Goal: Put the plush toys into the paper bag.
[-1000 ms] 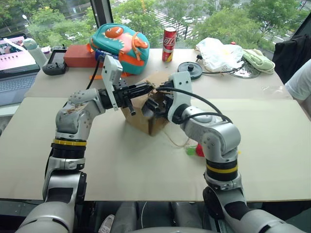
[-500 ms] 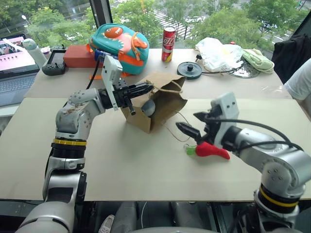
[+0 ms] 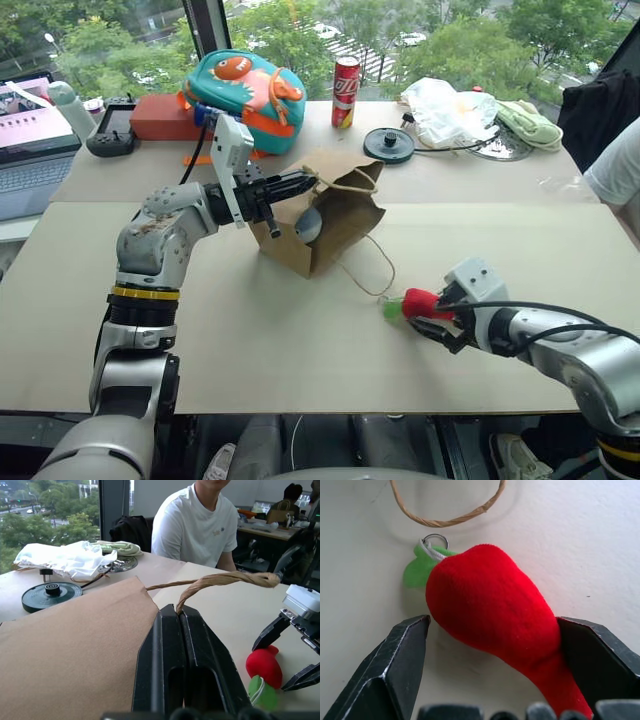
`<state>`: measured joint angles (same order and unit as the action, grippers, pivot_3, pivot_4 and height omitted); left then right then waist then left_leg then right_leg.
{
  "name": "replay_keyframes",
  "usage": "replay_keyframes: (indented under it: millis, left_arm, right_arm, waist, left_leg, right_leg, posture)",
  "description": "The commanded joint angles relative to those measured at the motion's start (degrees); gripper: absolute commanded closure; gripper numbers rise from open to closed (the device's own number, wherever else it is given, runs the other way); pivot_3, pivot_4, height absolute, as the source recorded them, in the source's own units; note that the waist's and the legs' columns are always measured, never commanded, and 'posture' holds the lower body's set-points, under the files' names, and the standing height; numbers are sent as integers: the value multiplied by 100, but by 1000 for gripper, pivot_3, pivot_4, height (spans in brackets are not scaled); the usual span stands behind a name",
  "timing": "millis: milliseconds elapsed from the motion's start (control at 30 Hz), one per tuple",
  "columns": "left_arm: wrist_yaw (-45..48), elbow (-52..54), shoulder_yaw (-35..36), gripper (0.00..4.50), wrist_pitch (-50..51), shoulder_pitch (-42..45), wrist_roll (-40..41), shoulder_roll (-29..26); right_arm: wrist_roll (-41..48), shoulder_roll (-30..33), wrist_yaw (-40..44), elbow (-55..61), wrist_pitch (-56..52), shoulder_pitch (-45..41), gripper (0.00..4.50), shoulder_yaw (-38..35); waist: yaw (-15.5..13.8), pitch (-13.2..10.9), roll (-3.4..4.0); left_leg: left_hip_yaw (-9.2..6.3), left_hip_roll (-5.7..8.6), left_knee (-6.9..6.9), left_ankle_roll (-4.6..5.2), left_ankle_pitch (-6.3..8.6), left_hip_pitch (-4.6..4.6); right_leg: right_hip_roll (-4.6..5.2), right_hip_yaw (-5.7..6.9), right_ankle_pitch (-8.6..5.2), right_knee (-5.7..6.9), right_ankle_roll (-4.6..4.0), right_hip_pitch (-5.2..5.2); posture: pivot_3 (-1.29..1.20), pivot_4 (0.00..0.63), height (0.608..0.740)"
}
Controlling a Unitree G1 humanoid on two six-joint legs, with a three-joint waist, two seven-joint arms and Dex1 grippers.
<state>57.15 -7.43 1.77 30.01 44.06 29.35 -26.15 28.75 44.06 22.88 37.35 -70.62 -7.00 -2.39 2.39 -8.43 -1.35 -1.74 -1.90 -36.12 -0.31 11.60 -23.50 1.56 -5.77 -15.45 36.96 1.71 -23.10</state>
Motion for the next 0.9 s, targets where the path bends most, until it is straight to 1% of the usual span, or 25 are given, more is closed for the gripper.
replay_keyframes:
  millis: [33, 67, 100, 133, 167, 200, 233, 300, 367, 400, 500, 600, 667, 767, 900]
  left_arm:
    - [12, 154, 95, 4500, -97, 75, 47, -39]
    - [12, 153, 94, 4500, -103, 75, 42, -42]
    - [11, 153, 95, 4500, -104, 75, 41, -44]
    - [8, 153, 97, 4500, -101, 76, 44, -43]
    - [11, 150, 95, 4500, -105, 78, 41, -43]
    - [12, 148, 94, 4500, -108, 78, 40, -44]
    - [11, 141, 94, 4500, -110, 84, 38, -42]
    - [14, 131, 94, 4500, -114, 93, 36, -42]
    - [17, 121, 93, 4500, -116, 99, 35, -42]
    - [17, 114, 93, 4500, -111, 104, 37, -40]
    - [25, 94, 90, 4500, -113, 116, 34, -41]
    - [32, 67, 90, 4500, -118, 132, 28, -43]
    - [34, 54, 87, 4500, -123, 141, 24, -41]
    - [43, 37, 80, 4500, -137, 155, 16, -39]
    - [56, 20, 71, 4500, -156, 169, 8, -33]
  right_arm:
    - [-109, -101, -76, -5, 141, -24, 770, -55]
    - [-122, -123, -79, -1, 145, -11, 1070, -61]
    - [-137, -127, -73, 9, 155, 2, 1493, -52]
    - [-147, -139, -71, 18, 156, 11, 1681, -49]
    - [-168, -154, -83, 12, 159, 13, 1983, -27]
    - [-185, -166, -92, 7, 160, 12, 2382, -13]
    - [-184, -180, -84, 20, 158, 20, 2611, 8]
    - [-198, -205, -66, 59, 155, 38, 3318, 37]
    - [-219, -227, -66, 66, 171, 38, 3318, 40]
    - [-176, -308, -64, 90, 192, 29, 3318, -72]
    - [134, -647, 13, 265, 202, -89, 3318, -666]
    - [685, -1016, 58, 475, -45, -449, 3318, -1305]
    - [909, -1209, -38, 527, -220, -724, 3318, -1452]
    - [1008, -1637, -417, 485, -500, -1284, 3318, -1300]
    - [618, -2566, -1166, 44, -588, -1950, 3318, -630]
  waist:
    - [-2, 0, 0]
    - [-3, 0, 0]
    - [-4, 0, 0]
    - [-4, 0, 0]
    - [-4, 0, 0]
    - [-4, 0, 0]
    - [-3, 0, 0]
    - [2, 0, 0]
    - [3, 0, 0]
    - [3, 0, 0]
    - [3, 0, 0]
    - [3, 0, 0]
    - [1, 0, 0]
    - [9, 0, 1]
    - [30, 1, 2]
  left_leg:
    - [0, 0, 0, 0, 0, 0]
    - [0, 1, 0, 0, 0, 0]
    - [0, 0, 0, 0, 0, 0]
    - [-1, 0, 0, 0, 0, 0]
    - [-1, 0, 0, 0, 0, 1]
    - [-1, 0, 0, 0, 0, 1]
    - [-1, -1, 0, 0, 0, 1]
    - [-1, -1, 1, 0, 0, 2]
    - [-1, -2, 1, 0, 0, 3]
    - [-1, -2, 1, 0, 0, 4]
    - [-1, -1, 0, 0, 0, 4]
    - [-1, -1, -1, 0, 0, 2]
    - [-2, -1, -3, 0, 0, 3]
    - [-4, -2, -1, 0, 0, 6]
    - [-4, -6, 0, 0, 0, 6]
  right_leg:
    - [0, 0, 0, 0, 0, 0]
    - [0, 0, 0, 0, 0, 0]
    - [0, 0, 0, 0, 0, 0]
    - [0, 0, 0, 0, 0, 0]
    - [0, 1, 0, 1, 0, 0]
    - [0, 0, 0, 1, 0, 0]
    - [0, 1, 0, 1, 0, 0]
    - [-1, 1, 0, 2, 0, 0]
    - [-2, 1, 0, 3, -1, 0]
    - [-2, 1, 0, 3, -1, 0]
    - [-2, 1, 1, 4, -1, 0]
    - [-1, 0, 4, 6, -7, 0]
    - [-2, 1, 6, 7, -10, 1]
    - [-3, 4, 11, 8, -18, 3]
    - [-6, 3, 12, 11, -21, -1]
  posture:
    - [0, 150, 739]
    - [0, 150, 739]
    - [0, 150, 739]
    - [0, 150, 739]
    - [0, 150, 739]
    - [0, 150, 739]
    - [0, 150, 739]
    - [0, 150, 739]
    - [0, 150, 739]
    - [0, 150, 739]
    - [0, 150, 739]
    - [0, 150, 739]
    - [0, 150, 739]
    - [0, 150, 739]
    - [0, 150, 739]
